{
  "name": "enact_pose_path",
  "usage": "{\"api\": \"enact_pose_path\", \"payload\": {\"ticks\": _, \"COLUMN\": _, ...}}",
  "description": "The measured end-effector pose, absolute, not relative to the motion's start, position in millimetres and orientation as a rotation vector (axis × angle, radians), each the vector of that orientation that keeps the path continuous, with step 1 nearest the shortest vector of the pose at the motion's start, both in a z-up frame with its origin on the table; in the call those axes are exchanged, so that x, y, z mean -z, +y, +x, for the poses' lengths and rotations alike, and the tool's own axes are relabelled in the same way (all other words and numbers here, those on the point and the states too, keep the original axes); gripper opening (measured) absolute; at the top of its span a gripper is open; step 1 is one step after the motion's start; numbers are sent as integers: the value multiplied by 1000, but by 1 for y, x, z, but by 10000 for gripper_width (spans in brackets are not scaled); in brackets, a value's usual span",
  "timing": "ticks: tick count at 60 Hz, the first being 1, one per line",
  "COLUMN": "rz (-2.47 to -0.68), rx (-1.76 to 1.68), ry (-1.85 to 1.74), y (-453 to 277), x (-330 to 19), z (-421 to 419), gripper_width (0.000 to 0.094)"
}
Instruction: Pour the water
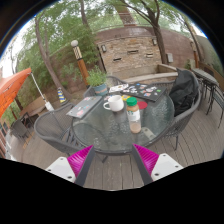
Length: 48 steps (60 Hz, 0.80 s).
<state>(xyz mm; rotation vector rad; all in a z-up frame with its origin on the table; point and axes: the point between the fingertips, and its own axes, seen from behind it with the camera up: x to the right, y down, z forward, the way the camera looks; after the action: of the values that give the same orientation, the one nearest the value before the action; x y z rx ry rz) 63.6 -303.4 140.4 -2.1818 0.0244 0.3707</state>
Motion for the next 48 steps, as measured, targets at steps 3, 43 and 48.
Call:
{"api": "enact_pose_path", "payload": {"ticks": 3, "rz": -2177, "rx": -325, "ry": 7, "y": -278, "x": -123, "z": 80, "gripper_width": 817}}
{"api": "enact_pose_path", "payload": {"ticks": 43, "rz": -1863, "rx": -147, "ry": -239, "y": -56, "x": -31, "z": 99, "gripper_width": 461}}
{"api": "enact_pose_path", "payload": {"ticks": 48, "rz": -1856, "rx": -180, "ry": -224, "y": -56, "x": -34, "z": 101, "gripper_width": 444}}
